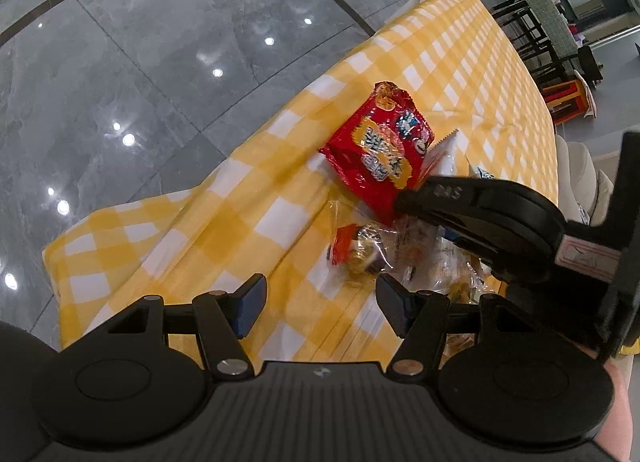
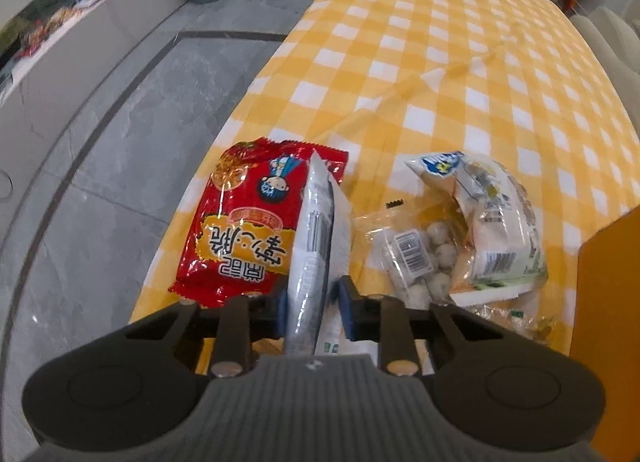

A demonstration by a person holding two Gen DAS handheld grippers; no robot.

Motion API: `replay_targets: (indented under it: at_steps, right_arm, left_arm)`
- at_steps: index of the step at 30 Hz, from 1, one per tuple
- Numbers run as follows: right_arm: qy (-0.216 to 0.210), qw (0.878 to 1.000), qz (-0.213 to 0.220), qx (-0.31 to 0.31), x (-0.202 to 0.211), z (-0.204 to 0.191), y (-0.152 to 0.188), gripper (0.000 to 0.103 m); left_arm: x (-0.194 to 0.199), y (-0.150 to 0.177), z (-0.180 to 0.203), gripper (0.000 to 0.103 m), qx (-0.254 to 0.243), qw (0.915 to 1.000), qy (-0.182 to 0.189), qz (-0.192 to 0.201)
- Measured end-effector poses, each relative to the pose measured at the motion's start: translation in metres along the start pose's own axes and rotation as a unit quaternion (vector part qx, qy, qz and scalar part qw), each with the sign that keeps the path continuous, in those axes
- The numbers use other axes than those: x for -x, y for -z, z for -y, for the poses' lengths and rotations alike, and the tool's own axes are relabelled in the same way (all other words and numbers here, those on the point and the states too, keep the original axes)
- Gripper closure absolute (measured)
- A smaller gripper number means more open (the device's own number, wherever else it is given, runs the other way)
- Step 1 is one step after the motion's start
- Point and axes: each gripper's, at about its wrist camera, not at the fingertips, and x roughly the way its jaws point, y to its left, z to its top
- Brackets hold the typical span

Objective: Organize snacks
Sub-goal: 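Grasp the long white snack bag with the right tool, then grasp the clear bag with a red label with the left tool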

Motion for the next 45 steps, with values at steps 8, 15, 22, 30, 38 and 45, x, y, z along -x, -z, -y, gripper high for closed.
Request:
replay_targets:
  at_steps: [8,15,22,30,38,45]
  right_arm:
    - [-0.047,0.998,0.0,-0.048,0.012,0.031,0.007,0.095]
    - [-0.062,0.998,-0.008,-0.031,0.027,0.046,0.022,0.095]
    - [-0.051,0.998,-0.012,-0.017,0.018,0.053,0.04,0.096]
    - [-0.057,0.998,0.005,-0.031,0.011,0.055,0.05,0.096]
    - [-0.081,0.995,0.027,-0.056,0.028,0.07,0.069,0.096]
    - [-0.091,0.993,0.038,-0.062,0.042,0.082,0.086,0.096]
  left_arm:
    - [-0.003,0.004,0.015,0.03,-0.024,0.9997,-0.004,0.002]
    - [-0.005,0.006,0.019,0.03,-0.035,0.9993,-0.013,0.001]
    - [-0.007,0.007,0.021,0.032,-0.047,0.9985,-0.027,0.003]
    - [0.01,0.004,0.015,0.032,-0.02,0.9979,0.002,0.061]
    - [0.003,0.005,0.024,0.031,-0.008,0.9959,0.054,0.072]
    - [-0.022,0.017,0.061,0.031,-0.135,0.988,-0.029,0.069]
